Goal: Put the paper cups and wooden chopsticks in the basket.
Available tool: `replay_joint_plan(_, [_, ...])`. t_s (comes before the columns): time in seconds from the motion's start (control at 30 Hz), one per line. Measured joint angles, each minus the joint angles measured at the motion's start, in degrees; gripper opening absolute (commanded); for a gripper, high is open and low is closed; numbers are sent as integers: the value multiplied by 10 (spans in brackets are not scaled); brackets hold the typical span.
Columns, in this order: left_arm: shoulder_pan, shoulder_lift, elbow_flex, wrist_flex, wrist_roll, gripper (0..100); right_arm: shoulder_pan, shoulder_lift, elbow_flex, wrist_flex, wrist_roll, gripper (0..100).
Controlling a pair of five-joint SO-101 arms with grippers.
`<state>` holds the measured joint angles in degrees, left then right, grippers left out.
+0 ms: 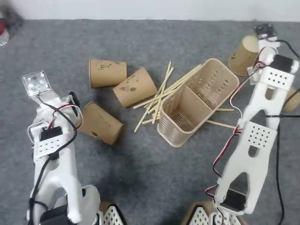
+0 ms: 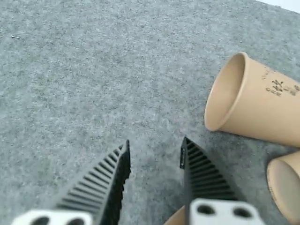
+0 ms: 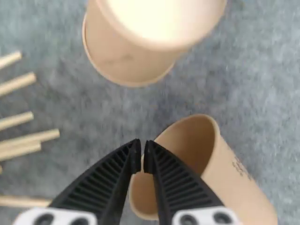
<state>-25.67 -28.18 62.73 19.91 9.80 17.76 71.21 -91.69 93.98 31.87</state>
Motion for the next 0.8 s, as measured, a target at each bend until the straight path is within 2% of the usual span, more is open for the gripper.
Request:
replay_joint_plan(0.3, [0,0,0,0,0,177,62,-26,-18,65,32,37])
replay_joint_plan(0.6, [0,0,0,0,0,177,149,-43,-19,66,96,37])
replay_joint_plan(0.8, [0,0,1,0,0,177,171,-48,-19,66,115,37])
